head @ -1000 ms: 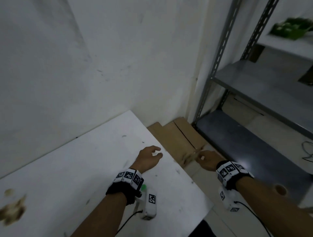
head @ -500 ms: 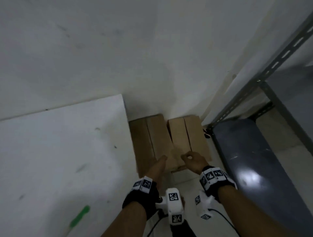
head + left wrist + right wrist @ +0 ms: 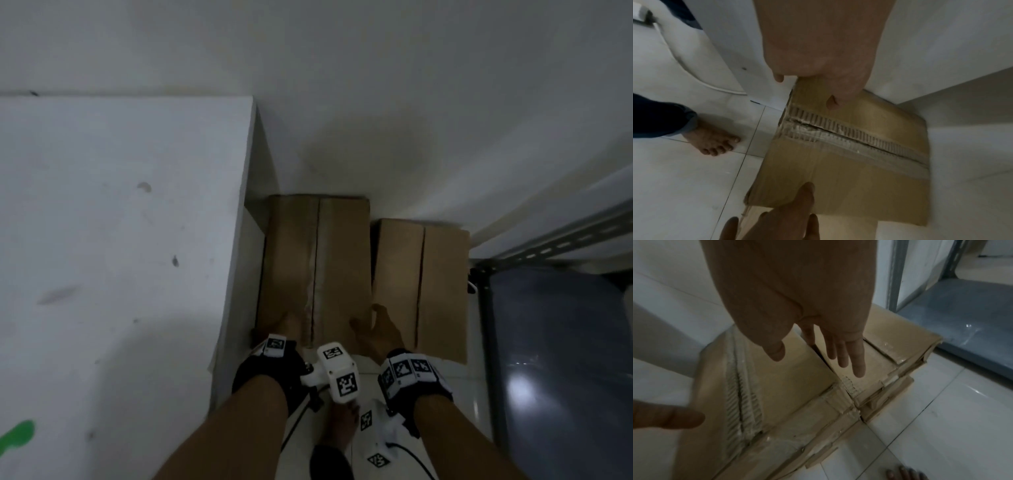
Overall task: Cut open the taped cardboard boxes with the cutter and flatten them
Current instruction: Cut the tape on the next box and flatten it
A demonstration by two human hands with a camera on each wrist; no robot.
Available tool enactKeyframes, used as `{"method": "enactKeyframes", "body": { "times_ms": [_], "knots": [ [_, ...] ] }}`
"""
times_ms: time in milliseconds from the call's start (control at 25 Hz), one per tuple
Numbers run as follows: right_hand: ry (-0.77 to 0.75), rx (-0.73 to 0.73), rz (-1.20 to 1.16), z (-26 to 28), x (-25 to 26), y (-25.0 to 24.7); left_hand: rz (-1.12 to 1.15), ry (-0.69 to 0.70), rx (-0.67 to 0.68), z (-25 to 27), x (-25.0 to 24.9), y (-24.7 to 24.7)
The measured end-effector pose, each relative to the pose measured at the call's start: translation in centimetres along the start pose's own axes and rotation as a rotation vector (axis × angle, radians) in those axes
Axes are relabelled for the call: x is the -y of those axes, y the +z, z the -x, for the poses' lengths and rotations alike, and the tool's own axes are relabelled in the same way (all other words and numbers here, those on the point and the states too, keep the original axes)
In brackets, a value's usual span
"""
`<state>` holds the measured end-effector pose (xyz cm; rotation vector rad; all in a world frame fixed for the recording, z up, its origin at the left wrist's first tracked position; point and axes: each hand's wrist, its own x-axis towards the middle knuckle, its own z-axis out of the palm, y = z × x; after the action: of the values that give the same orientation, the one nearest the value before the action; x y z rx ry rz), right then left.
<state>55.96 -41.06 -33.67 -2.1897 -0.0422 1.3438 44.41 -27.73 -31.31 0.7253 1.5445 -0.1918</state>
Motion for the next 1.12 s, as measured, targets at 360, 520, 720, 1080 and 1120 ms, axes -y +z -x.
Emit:
{"method": "enactKeyframes", "body": {
  "times_ms": [360, 520, 720, 1080, 1120],
  "knots": [
    [-0.087, 0.108, -0.304, -2.5, -2.1, 0.4, 0.225, 0.012, 0.014, -2.5, 0.1, 3.1],
    [-0.074, 0.094, -0.387, -0.7, -1.2, -0.9, 0.287, 0.0, -0.01, -0.3, -0.8, 3.6],
    [-0.01, 0.055, -0.528, 3.1, -1.1, -2.3, 0.297, 0.019, -0.338, -4.8, 3.4, 2.2],
    [0.007, -0.243, -0.609, 16.2, 1.9, -8.8, 0.305, 0.206, -0.02, 17.9, -3.0, 2.0],
    [-0.001, -0.295, -0.608, 18.1, 2.1, -9.6, 0.297, 0.246, 0.067, 19.6, -3.0, 1.6]
  ]
}}
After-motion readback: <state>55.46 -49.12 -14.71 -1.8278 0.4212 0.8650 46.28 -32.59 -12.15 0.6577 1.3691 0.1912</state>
